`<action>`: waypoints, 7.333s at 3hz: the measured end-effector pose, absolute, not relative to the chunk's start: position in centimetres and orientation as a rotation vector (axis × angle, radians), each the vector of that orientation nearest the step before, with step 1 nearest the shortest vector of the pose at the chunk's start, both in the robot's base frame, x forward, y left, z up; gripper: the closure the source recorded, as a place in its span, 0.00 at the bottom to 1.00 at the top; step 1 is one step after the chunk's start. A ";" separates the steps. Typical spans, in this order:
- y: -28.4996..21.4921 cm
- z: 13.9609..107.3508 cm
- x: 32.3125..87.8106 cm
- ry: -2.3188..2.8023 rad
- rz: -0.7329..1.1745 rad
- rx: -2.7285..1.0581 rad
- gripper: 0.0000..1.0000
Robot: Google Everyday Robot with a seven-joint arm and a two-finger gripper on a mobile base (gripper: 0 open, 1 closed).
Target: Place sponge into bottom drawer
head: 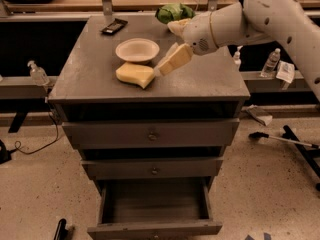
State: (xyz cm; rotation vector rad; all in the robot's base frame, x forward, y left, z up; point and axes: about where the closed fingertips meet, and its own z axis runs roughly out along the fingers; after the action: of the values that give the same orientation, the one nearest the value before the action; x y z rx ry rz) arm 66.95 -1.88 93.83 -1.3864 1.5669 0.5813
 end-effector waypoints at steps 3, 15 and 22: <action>4.3 86.9 67.6 1.691 0.716 -1.158 0.00; -4.0 89.7 65.8 1.475 0.631 -1.167 1.00; -4.1 78.3 53.1 1.495 0.736 -1.400 1.00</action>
Offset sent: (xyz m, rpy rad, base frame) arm 0.0095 0.0798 -0.0801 0.1713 0.1966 -0.1196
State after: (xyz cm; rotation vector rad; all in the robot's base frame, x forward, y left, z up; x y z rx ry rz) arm 53.09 -4.05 78.31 -1.3998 1.4948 0.7359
